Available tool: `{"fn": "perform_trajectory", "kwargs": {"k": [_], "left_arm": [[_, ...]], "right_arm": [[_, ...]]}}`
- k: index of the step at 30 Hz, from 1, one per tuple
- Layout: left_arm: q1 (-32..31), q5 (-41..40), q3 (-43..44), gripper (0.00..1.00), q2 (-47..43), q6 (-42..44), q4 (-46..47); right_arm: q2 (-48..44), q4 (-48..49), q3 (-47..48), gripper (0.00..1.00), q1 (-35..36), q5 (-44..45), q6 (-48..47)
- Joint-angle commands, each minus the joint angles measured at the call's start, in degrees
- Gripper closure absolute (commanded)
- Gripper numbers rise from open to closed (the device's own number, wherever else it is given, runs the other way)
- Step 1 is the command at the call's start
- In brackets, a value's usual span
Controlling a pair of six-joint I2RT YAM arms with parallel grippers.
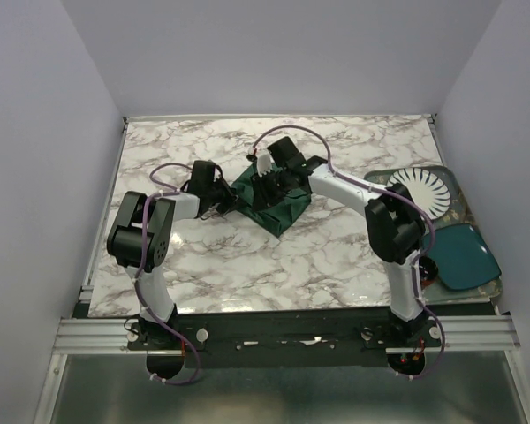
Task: Fold the napkin, place the utensils inside, and roll it up
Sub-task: Roll the napkin with the utensil
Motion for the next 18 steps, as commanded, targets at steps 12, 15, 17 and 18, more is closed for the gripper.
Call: {"fn": "perform_trajectory", "kwargs": {"k": [12, 15, 17, 18], "left_arm": [[-0.7, -3.5, 2.8, 1.0, 1.6, 7.7, -8.8], [-0.6, -3.6, 3.7, 1.0, 1.8, 8.7, -10.6], [-0.7, -3.5, 4.1, 1.0, 1.9, 8.9, -11.1], [-0.8, -3.6, 4.2, 1.0, 2.0, 8.9, -11.1]], "right_arm": [[-0.6, 1.3, -13.0, 0.73, -0.8, 12.3, -0.6], [-2.3, 1.3, -14.8, 0.73, -0.8, 9.8, 0.1], [-3.7, 1.3, -13.6, 0.72, -0.6, 9.5, 0.2], [-3.9, 1.3, -12.8, 0.71, -0.6, 8.6, 0.3]]}}
